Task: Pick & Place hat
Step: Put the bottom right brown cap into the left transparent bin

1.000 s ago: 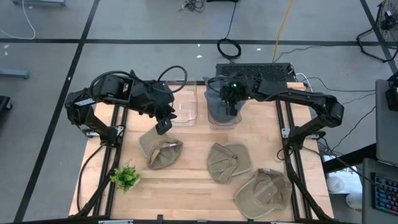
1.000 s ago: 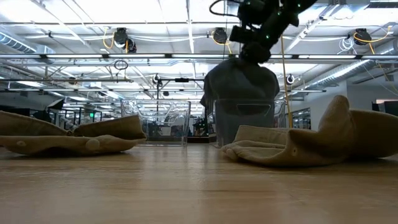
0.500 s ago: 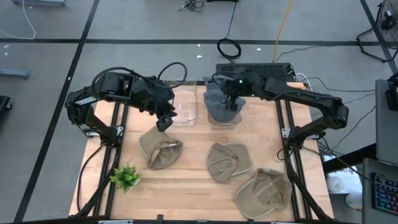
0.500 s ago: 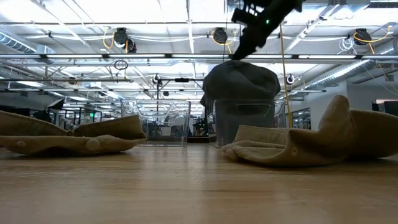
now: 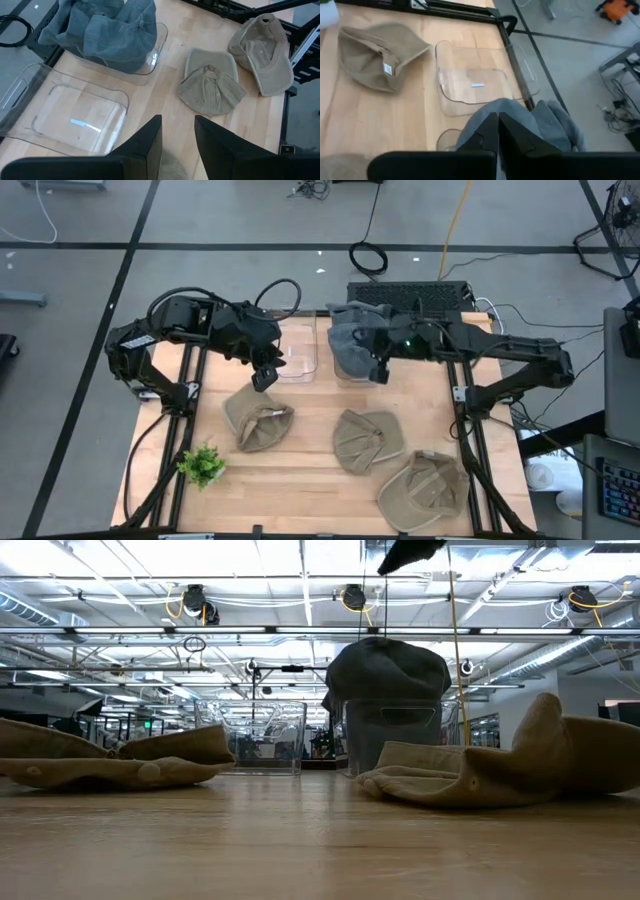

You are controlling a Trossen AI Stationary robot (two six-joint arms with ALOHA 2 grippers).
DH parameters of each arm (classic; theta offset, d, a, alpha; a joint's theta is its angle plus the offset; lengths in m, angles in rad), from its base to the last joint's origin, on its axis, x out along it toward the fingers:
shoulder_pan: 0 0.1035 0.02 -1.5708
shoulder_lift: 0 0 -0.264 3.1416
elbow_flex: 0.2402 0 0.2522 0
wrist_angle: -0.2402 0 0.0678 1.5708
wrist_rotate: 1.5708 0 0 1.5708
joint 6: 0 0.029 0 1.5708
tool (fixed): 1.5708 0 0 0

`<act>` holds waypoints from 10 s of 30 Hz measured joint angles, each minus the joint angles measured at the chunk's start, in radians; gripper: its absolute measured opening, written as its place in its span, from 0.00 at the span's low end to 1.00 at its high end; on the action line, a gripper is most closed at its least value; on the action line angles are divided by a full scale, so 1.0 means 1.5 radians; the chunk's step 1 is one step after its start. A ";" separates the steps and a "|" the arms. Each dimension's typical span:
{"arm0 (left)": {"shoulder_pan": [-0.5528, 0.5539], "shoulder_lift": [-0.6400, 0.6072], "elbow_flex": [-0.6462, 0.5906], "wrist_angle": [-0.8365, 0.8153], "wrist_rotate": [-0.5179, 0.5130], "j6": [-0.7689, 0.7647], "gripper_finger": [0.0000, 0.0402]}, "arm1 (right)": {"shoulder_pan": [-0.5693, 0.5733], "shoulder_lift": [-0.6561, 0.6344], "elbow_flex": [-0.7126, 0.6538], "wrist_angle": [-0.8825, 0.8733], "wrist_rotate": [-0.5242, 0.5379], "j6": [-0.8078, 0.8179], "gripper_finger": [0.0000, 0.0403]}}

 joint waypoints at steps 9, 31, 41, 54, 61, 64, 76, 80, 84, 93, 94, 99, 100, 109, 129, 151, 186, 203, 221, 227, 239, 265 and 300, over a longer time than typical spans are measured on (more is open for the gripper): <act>0.003 0.000 0.000 0.003 -0.002 0.004 0.31 | 0.123 0.000 0.027 -0.057 0.059 0.122 0.00; 0.003 0.000 0.000 0.003 0.000 0.010 0.31 | 0.281 -0.015 0.027 -0.158 -0.145 0.315 0.33; 0.003 0.000 0.000 0.002 0.017 0.007 0.31 | 0.283 0.002 0.026 -0.161 -0.265 0.275 0.54; 0.003 0.000 0.000 0.002 0.035 -0.006 0.31 | 0.327 0.002 -0.064 -0.171 -0.277 0.260 0.60; 0.003 0.000 0.000 0.002 0.035 -0.005 0.31 | 0.352 0.001 -0.172 -0.071 -0.277 0.291 0.61; 0.003 0.000 0.000 0.002 0.035 -0.005 0.31 | 0.358 0.001 -0.224 -0.026 -0.292 0.311 0.61; 0.003 0.000 0.000 0.002 0.035 -0.005 0.31 | 0.404 0.001 -0.387 0.153 -0.380 0.408 0.60; 0.003 0.000 0.000 0.002 0.035 -0.005 0.31 | 0.410 0.001 -0.414 0.169 -0.360 0.412 0.60; 0.003 0.000 0.000 0.002 0.035 -0.005 0.31 | 0.407 0.005 -0.428 0.182 -0.375 0.420 0.60; 0.003 0.000 0.000 0.002 0.034 -0.005 0.31 | 0.409 0.067 -0.428 0.224 -0.380 0.396 0.60; 0.003 0.000 0.000 0.002 0.035 -0.006 0.31 | 0.409 0.075 -0.428 0.227 -0.381 0.394 0.60; 0.003 0.000 0.000 0.002 0.034 -0.007 0.31 | 0.409 0.107 -0.428 0.246 -0.428 0.393 0.60; 0.003 0.000 0.000 0.002 0.034 -0.008 0.31 | 0.409 0.109 -0.428 0.249 -0.436 0.395 0.60; 0.003 0.000 0.000 0.002 0.034 -0.009 0.31 | 0.409 0.114 -0.428 0.255 -0.448 0.386 0.31; 0.003 0.000 0.000 0.002 0.034 -0.018 0.31 | 0.404 -0.024 -0.345 0.113 -0.356 0.356 0.01; 0.035 -0.008 0.000 -0.003 0.039 0.001 0.31 | 0.228 -0.075 -0.169 0.126 -0.162 0.108 0.00; 0.138 -0.035 0.000 0.113 0.208 -0.043 0.31 | 0.076 -0.051 -0.119 0.544 0.113 -0.104 0.00; 0.142 -0.035 -0.001 0.135 0.420 -0.027 0.31 | 0.082 -0.020 -0.088 0.529 0.110 -0.130 0.00; 0.141 -0.015 0.000 0.150 0.226 -0.169 0.31 | 0.099 -0.022 -0.088 0.551 0.122 -0.114 0.00; 0.142 -0.015 0.000 0.143 0.175 -0.152 0.24 | 0.099 -0.021 -0.088 0.554 0.105 -0.112 0.00; 0.146 -0.013 0.000 0.118 0.077 0.010 0.02 | 0.119 -0.028 -0.089 0.616 0.103 0.011 0.17; -0.019 -0.020 0.000 0.259 -0.378 0.524 0.02 | 0.135 -0.035 -0.235 0.778 -0.052 0.825 0.62; -0.154 -0.015 -0.230 0.750 -0.713 0.877 0.02 | 0.095 0.103 -0.264 1.247 -0.035 0.895 0.60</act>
